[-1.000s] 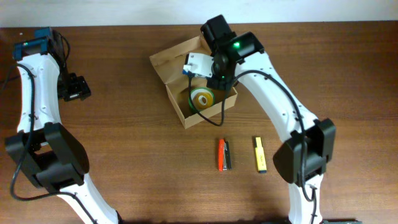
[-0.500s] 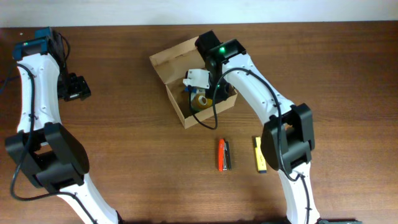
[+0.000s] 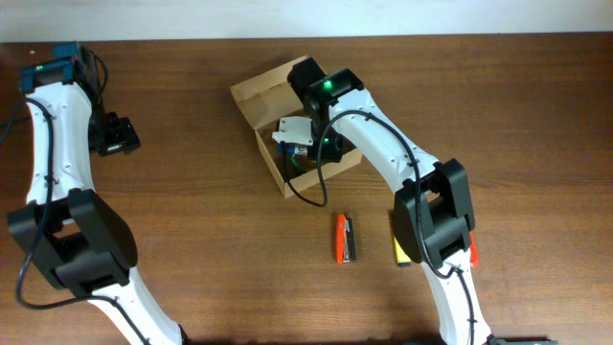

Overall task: Pack container
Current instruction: 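Open the right gripper to drop the marker and lift away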

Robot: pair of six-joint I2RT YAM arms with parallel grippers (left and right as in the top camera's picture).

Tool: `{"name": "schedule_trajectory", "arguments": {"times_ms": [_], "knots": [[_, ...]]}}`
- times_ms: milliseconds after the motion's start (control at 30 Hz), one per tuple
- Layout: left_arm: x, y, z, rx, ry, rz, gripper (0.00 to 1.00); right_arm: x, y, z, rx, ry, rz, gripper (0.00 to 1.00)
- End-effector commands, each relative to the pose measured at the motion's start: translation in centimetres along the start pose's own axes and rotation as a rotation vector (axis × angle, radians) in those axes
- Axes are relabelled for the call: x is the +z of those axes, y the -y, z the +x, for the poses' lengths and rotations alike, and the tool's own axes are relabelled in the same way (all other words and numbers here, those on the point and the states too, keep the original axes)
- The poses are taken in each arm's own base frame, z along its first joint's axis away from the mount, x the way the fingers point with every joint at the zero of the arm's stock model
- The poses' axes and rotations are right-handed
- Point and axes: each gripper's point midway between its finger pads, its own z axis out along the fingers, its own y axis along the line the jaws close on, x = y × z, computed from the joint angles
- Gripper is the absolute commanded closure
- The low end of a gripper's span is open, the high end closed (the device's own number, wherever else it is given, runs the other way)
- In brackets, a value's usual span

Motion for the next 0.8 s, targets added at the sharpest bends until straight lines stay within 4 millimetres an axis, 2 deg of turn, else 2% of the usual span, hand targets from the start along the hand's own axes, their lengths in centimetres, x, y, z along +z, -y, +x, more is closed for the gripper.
{"name": "schedule_trajectory", "arguments": {"times_ms": [0, 200, 233, 267, 300, 467, 567, 667, 767], "knots": [[0.1, 0.0, 0.2, 0.014, -0.003, 0.003, 0.0, 0.3, -0.2, -0.3, -0.012, -0.002, -0.013, 0.96], [0.1, 0.0, 0.2, 0.014, -0.003, 0.003, 0.0, 0.4, -0.3, -0.2, -0.011, -0.003, -0.016, 0.97], [0.1, 0.0, 0.2, 0.014, -0.003, 0.003, 0.0, 0.4, -0.3, -0.2, -0.01, -0.003, -0.016, 0.92], [0.1, 0.0, 0.2, 0.014, -0.003, 0.003, 0.0, 0.4, -0.2, -0.2, 0.004, -0.002, -0.015, 0.8], [0.1, 0.0, 0.2, 0.014, -0.003, 0.003, 0.0, 0.4, -0.2, -0.3, 0.017, 0.001, -0.014, 0.73], [0.1, 0.0, 0.2, 0.014, -0.003, 0.003, 0.0, 0.4, -0.2, -0.5, 0.037, 0.01, -0.015, 0.62], [0.1, 0.0, 0.2, 0.014, -0.003, 0.003, 0.0, 0.4, 0.2, -0.6, 0.052, 0.012, 0.001, 0.51], [0.1, 0.0, 0.2, 0.014, -0.003, 0.003, 0.0, -0.2, 1.7, -0.3, 0.14, -0.005, 0.084, 0.42], [0.1, 0.0, 0.2, 0.014, -0.003, 0.003, 0.0, -2.0, 3.5, -0.2, 0.212, 0.003, 0.185, 0.32]]}}
